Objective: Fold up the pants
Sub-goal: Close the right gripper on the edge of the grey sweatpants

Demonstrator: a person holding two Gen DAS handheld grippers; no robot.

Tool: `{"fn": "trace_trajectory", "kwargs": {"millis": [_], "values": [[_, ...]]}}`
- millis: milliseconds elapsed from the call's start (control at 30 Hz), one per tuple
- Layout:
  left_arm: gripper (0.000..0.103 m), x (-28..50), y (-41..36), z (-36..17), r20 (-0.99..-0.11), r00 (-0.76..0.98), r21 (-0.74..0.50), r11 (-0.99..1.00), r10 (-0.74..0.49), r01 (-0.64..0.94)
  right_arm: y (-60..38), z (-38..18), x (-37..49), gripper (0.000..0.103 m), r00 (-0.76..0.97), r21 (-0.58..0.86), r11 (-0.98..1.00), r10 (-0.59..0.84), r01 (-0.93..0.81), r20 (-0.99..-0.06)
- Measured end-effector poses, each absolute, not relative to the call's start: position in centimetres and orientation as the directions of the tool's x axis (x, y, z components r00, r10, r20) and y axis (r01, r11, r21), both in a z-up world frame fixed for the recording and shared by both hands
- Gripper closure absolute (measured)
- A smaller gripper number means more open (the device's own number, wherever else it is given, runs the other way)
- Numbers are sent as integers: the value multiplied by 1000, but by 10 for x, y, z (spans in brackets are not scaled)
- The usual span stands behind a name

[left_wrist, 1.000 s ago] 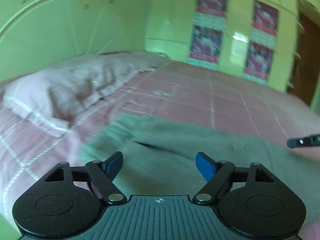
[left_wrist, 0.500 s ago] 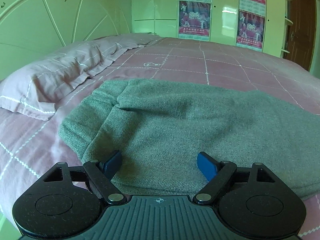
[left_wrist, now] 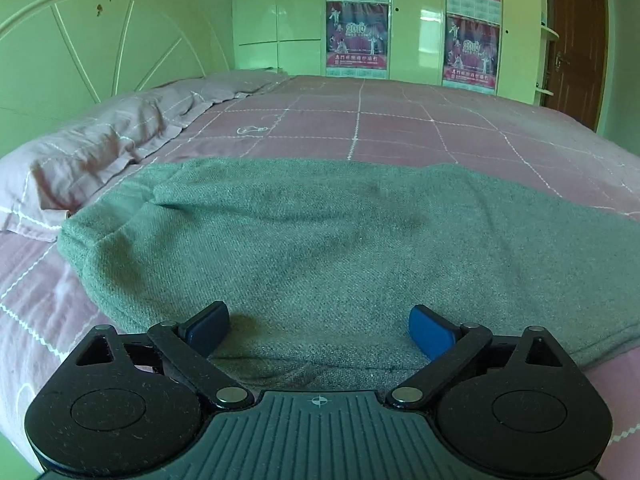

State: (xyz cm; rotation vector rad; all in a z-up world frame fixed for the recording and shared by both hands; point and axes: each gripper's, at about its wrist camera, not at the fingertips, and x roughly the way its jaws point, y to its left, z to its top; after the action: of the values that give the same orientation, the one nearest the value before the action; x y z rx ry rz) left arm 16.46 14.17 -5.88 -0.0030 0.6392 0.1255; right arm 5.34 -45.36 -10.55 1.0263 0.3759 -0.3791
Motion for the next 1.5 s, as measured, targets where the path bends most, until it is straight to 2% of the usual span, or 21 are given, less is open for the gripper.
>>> {"fn": "trace_trajectory", "kwargs": {"millis": [67, 133, 167, 267, 333, 367, 433, 500, 600, 733, 767, 800, 833, 1033, 1100, 1200, 1267, 1367, 1433, 1500], "values": [[6, 164, 142, -58, -599, 792, 39, 993, 115, -114, -451, -105, 55, 88, 884, 761, 465, -121, 453, -452], [5, 164, 140, -59, -600, 792, 41, 993, 112, -110, -454, -103, 58, 100, 884, 750, 483, -126, 452, -451], [5, 164, 140, -60, -600, 792, 42, 993, 112, -109, -453, -99, 58, 102, 886, 741, 502, -133, 446, -444], [5, 164, 139, -61, -597, 794, 44, 993, 116, -111, -446, -85, 57, 102, 909, 719, 569, -147, 399, -389], [3, 163, 138, -62, -595, 795, 49, 992, 119, -113, -449, -91, 65, 102, 868, 681, 561, -155, 470, -471], [3, 164, 138, -62, -594, 795, 50, 992, 121, -113, -452, -96, 64, 100, 865, 692, 544, -142, 475, -482], [2, 164, 137, -62, -594, 795, 53, 992, 122, -114, -449, -95, 53, 91, 883, 720, 530, -137, 449, -450], [2, 164, 138, -62, -592, 797, 50, 992, 121, -114, -447, -95, 47, 77, 893, 737, 521, -124, 430, -433], [1, 163, 138, -64, -586, 801, 49, 992, 122, -115, -448, -104, 56, 72, 887, 767, 483, -46, 422, -459], [0, 163, 138, -64, -584, 802, 46, 991, 127, -123, -442, -110, 69, 73, 868, 739, 509, -31, 440, -495], [0, 163, 138, -64, -584, 802, 46, 991, 126, -122, -439, -108, 70, 76, 861, 721, 528, -38, 448, -507], [0, 162, 138, -64, -584, 802, 45, 992, 125, -122, -436, -106, 70, 89, 855, 707, 543, -41, 453, -516], [0, 162, 137, -64, -584, 802, 46, 991, 126, -122, -435, -102, 71, 95, 855, 698, 554, -48, 453, -516], [0, 162, 138, -65, -581, 805, 44, 992, 121, -118, -421, -57, 55, 98, 938, 682, 657, -116, 320, -328], [0, 161, 138, -65, -579, 807, 43, 992, 119, -115, -420, -63, 59, 98, 914, 647, 662, -157, 378, -373], [0, 160, 139, -66, -577, 809, 42, 993, 116, -113, -431, -104, 74, 97, 837, 656, 558, -138, 508, -530], [0, 159, 139, -66, -575, 810, 41, 993, 114, -111, -433, -112, 67, 97, 857, 700, 522, -132, 487, -498], [0, 159, 139, -66, -573, 812, 42, 993, 114, -110, -432, -107, 62, 87, 855, 679, 553, -134, 483, -500], [0, 159, 139, -66, -571, 813, 43, 993, 117, -112, -434, -100, 48, 79, 851, 669, 546, -182, 505, -493], [0, 158, 139, -67, -566, 816, 44, 993, 118, -113, -433, -88, 35, 77, 839, 631, 563, -259, 533, -478]]}}
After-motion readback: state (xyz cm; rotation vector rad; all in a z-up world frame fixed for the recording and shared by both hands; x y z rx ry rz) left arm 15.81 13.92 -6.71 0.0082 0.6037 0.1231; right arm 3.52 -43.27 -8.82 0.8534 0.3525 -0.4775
